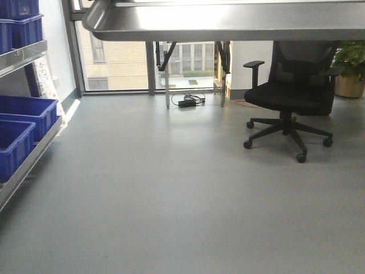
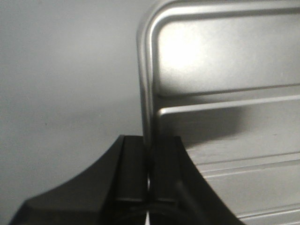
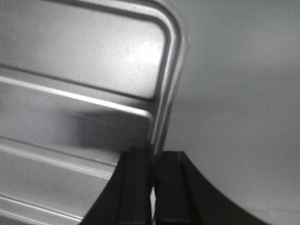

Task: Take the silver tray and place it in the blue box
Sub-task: 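Drive the base away from the rack carrying the tray in both grippers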

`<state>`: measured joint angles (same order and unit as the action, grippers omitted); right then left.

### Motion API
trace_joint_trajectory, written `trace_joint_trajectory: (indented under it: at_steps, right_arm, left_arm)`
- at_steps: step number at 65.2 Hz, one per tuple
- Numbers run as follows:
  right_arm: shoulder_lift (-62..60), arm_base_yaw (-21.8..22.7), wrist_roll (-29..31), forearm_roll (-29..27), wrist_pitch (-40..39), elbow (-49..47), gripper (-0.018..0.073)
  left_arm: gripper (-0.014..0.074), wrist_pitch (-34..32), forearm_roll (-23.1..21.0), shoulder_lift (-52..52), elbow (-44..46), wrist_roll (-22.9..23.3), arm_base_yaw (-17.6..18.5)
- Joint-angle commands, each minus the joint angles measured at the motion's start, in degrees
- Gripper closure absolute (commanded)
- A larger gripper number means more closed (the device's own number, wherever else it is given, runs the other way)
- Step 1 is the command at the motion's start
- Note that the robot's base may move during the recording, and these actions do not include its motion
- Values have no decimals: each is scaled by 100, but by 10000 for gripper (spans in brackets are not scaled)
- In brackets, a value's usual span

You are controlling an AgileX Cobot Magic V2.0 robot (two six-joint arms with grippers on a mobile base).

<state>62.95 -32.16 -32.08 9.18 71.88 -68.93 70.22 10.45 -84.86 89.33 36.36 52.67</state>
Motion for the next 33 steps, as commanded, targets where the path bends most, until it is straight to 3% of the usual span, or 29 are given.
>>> trace_joint_trajectory:
  at_steps: [1, 33]
  right_arm:
    - [-95, -4, 169, 326, -30, -183, 503]
    - [-95, -4, 169, 326, -29, -183, 503]
  left_arm:
    - [693, 270, 213, 182, 173, -142, 38]
    - [694, 270, 199, 182, 173, -142, 38]
